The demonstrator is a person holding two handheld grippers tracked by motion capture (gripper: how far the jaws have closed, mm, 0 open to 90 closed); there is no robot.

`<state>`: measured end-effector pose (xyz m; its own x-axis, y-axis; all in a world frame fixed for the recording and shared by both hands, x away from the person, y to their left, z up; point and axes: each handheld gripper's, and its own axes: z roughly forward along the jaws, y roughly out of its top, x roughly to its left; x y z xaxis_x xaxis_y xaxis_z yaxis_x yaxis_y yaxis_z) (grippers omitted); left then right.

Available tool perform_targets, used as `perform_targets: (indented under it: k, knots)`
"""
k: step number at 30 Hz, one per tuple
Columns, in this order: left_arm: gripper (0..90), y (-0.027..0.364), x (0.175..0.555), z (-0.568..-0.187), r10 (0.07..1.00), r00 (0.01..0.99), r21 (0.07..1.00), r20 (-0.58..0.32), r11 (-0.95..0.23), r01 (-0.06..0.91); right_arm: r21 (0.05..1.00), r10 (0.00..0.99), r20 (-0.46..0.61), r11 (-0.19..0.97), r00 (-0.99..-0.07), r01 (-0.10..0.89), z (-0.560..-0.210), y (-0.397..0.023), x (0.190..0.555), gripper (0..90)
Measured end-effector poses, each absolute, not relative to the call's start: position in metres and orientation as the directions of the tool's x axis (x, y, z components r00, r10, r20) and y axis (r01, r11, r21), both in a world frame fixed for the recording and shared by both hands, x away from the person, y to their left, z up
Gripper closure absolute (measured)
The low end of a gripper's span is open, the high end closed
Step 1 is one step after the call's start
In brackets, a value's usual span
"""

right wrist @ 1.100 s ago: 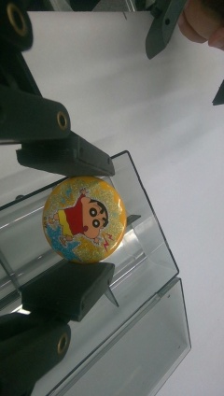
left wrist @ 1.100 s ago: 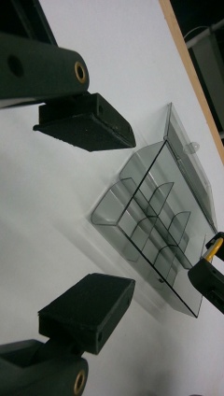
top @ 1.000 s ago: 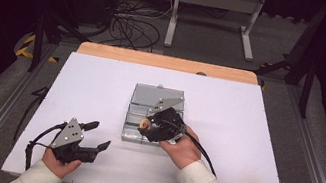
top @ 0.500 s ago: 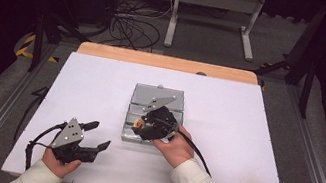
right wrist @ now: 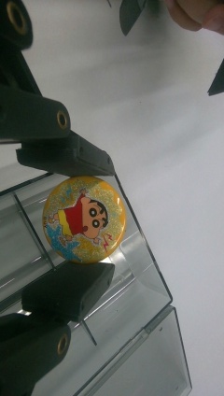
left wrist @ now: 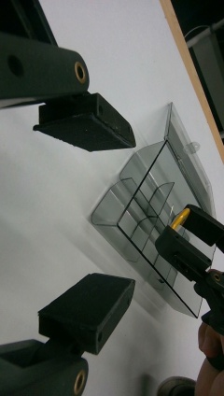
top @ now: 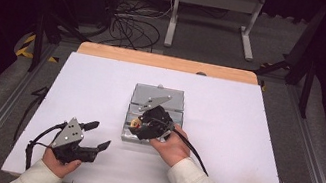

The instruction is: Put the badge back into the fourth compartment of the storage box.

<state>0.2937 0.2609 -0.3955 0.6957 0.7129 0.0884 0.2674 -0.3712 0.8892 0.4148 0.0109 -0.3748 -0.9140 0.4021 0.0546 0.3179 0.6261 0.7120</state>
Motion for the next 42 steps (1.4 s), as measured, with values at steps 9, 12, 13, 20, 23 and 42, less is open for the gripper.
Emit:
perform_targets:
  k: [9,12,13,20,23,42]
  knots:
    - [28.1,0.261,0.294,-0.396,0.714,0.695,0.89,0.09,-0.371,0.266,0.693,0.403,0.062,0.641,-0.913,0.33,-0.381,0.016,0.418,46.5]
    - [28.0,0.261,0.294,-0.396,0.713,0.695,0.89,0.091,-0.372,0.265,0.684,0.409,0.069,0.645,-0.91,0.341,-0.384,0.018,0.419,46.5]
    - [28.0,0.261,0.294,-0.396,0.714,0.694,0.89,0.094,-0.373,0.263,0.681,0.41,0.068,0.647,-0.91,0.342,-0.385,0.018,0.42,46.5]
    - [27.9,0.261,0.294,-0.396,0.713,0.696,0.889,0.092,-0.373,0.266,0.656,0.42,0.081,0.66,-0.904,0.365,-0.392,0.021,0.423,46.4]
    - [27.9,0.261,0.294,-0.396,0.713,0.696,0.889,0.09,-0.373,0.267,0.649,0.42,0.084,0.665,-0.904,0.369,-0.394,0.021,0.424,46.3]
    - [27.2,0.261,0.294,-0.396,0.717,0.691,0.889,0.093,-0.372,0.267,0.656,0.43,0.085,0.654,-0.899,0.376,-0.39,0.019,0.425,41.8]
